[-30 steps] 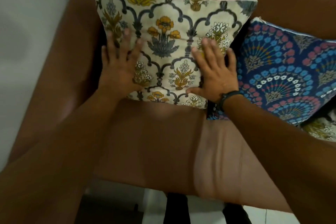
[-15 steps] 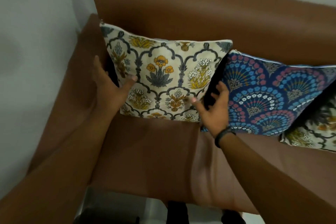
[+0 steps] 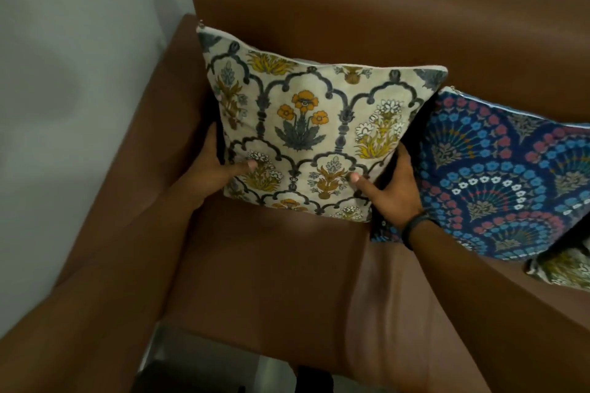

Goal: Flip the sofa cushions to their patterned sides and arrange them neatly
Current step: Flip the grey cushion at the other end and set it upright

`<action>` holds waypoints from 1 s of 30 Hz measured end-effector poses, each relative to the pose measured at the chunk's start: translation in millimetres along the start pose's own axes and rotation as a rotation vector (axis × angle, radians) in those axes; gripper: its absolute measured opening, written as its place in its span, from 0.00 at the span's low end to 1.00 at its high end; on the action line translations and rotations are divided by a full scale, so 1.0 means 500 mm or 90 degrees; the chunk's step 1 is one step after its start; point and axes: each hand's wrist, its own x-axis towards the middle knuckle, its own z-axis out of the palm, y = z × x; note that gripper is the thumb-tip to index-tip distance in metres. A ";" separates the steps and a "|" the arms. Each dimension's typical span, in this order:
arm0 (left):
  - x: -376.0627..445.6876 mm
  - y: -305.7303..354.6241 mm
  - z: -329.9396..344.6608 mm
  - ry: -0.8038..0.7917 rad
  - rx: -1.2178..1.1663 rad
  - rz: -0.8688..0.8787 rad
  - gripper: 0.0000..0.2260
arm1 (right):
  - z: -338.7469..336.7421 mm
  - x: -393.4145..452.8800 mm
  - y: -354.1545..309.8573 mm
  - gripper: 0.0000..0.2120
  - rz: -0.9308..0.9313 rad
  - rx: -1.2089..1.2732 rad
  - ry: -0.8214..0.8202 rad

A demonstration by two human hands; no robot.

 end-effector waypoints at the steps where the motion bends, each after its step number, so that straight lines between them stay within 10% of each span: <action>1: 0.000 0.002 0.010 -0.015 -0.030 -0.013 0.61 | 0.007 0.006 -0.002 0.52 0.033 0.030 -0.027; 4: -0.002 0.008 0.048 -0.003 -0.073 -0.013 0.61 | 0.017 0.027 -0.025 0.61 0.095 0.060 -0.057; 11: -0.089 0.014 0.050 0.038 -0.286 -0.087 0.53 | -0.047 -0.012 -0.206 0.44 -0.081 -0.062 0.102; 20: -0.086 0.003 0.084 0.054 -0.555 -0.199 0.46 | -0.019 0.117 -0.386 0.47 -0.172 -0.347 -0.042; 30: -0.101 -0.031 0.151 0.049 -0.502 -0.156 0.41 | -0.040 0.179 -0.326 0.48 -0.216 -0.282 -0.102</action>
